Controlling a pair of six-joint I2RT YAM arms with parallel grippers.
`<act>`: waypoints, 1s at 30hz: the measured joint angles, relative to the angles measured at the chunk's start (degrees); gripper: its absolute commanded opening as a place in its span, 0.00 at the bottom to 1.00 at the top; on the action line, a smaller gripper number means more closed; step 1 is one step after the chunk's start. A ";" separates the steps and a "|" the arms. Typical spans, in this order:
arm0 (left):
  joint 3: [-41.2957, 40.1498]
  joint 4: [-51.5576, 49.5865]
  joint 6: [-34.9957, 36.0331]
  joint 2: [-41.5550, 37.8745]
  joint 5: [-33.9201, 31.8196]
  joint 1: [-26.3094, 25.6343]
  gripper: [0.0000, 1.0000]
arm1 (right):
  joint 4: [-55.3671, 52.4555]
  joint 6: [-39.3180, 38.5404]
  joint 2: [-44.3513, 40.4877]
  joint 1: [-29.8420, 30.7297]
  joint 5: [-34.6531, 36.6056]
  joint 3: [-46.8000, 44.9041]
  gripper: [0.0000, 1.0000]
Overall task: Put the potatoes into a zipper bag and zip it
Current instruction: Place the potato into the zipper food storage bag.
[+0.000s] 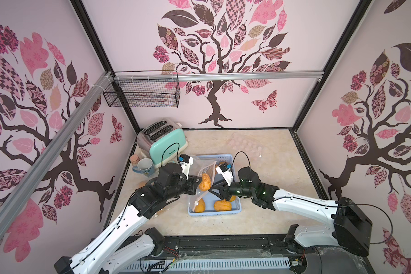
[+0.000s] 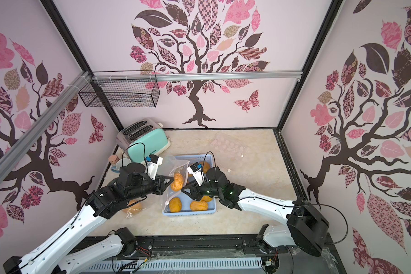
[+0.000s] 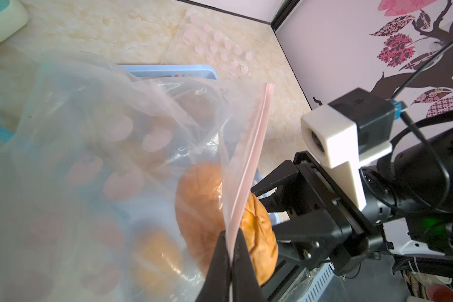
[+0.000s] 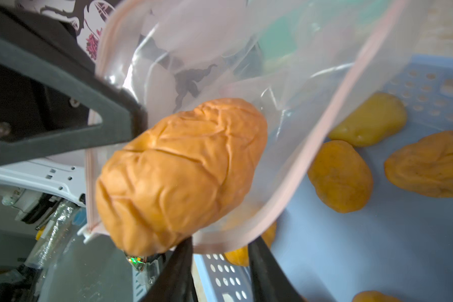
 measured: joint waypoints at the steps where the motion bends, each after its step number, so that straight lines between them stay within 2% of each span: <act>1: 0.00 -0.24 0.11 0.09 -0.02 -0.04 0.00 | -0.11 0.83 0.00 0.00 -0.04 0.13 0.14; 6: 0.04 -1.64 0.66 0.26 -2.49 -0.09 0.00 | -1.57 5.77 0.00 -0.15 -1.07 1.88 0.00; 12: 1.97 -6.71 3.45 3.10 -8.20 -0.09 0.00 | -9.84 8.90 0.04 -0.13 -1.38 7.45 0.00; 21: 7.54 -15.04 7.93 4.26 -20.57 -0.35 0.00 | -19.10 8.94 -1.40 -0.09 -0.70 13.07 0.00; 27: 8.20 -16.98 8.98 3.26 -22.05 -0.35 0.00 | -20.59 8.07 -2.60 -0.04 -0.74 13.73 0.00; 28: 8.57 -17.42 9.14 3.13 -22.12 -0.35 0.00 | -20.59 7.96 -2.71 -0.04 -1.07 13.73 0.13; 29: 9.35 -18.03 9.33 2.97 -22.12 -0.35 0.00 | -20.55 7.58 -2.82 -0.04 -1.57 13.73 0.33; 30: 10.43 -18.75 9.46 2.82 -22.14 -0.35 0.00 | -20.52 7.15 -2.93 -0.04 -2.14 13.73 0.42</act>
